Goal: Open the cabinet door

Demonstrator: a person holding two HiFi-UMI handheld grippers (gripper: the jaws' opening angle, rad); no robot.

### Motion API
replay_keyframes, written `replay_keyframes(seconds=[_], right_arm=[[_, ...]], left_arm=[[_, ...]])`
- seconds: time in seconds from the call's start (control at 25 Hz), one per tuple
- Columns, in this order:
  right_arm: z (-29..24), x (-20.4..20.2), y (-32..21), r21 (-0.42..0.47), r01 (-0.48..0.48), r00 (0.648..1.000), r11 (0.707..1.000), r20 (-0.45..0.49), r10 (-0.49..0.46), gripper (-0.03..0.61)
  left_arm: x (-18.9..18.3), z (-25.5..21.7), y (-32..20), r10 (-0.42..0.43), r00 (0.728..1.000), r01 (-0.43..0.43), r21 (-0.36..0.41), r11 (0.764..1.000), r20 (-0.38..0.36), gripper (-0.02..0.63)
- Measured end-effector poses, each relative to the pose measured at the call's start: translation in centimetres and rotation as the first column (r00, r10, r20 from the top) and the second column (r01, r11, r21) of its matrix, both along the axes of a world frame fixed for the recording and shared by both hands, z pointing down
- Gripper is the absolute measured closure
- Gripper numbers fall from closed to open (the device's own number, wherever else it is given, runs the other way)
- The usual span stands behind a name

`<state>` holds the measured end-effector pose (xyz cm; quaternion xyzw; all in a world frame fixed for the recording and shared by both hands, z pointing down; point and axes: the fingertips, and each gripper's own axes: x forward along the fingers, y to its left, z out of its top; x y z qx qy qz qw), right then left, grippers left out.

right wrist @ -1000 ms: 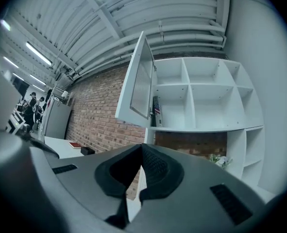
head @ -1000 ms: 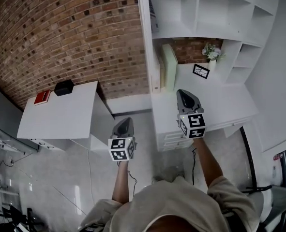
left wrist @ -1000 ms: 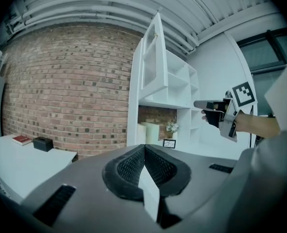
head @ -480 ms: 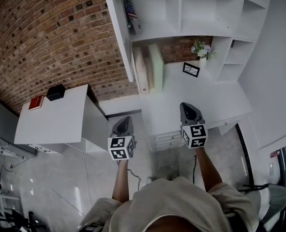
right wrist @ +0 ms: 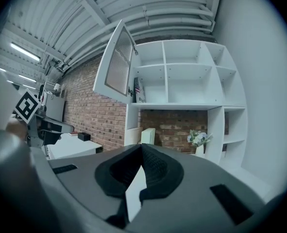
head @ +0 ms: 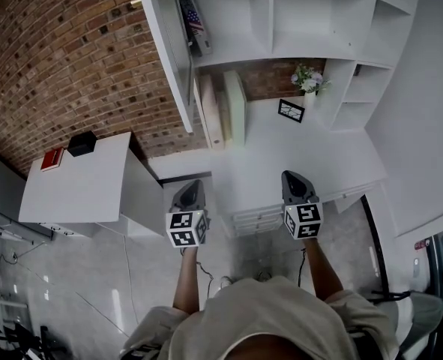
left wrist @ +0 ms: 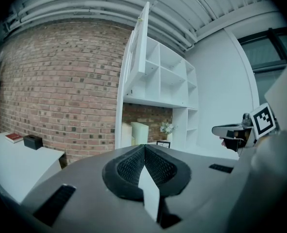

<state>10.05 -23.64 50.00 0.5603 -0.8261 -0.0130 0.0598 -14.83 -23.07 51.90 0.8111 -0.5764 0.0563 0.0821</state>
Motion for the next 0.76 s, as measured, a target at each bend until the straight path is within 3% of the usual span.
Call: replay_keyframes(seconds=[0.76], right_arm=[[1.5,0.5,-1.6,-0.020,0.013,1.000,1.000,0.017,-0.013,0.566]], left_arm=[[0.5,1.0,-1.4,-0.011,1.000,0.011,-0.006,1.000,0.016,0.588]])
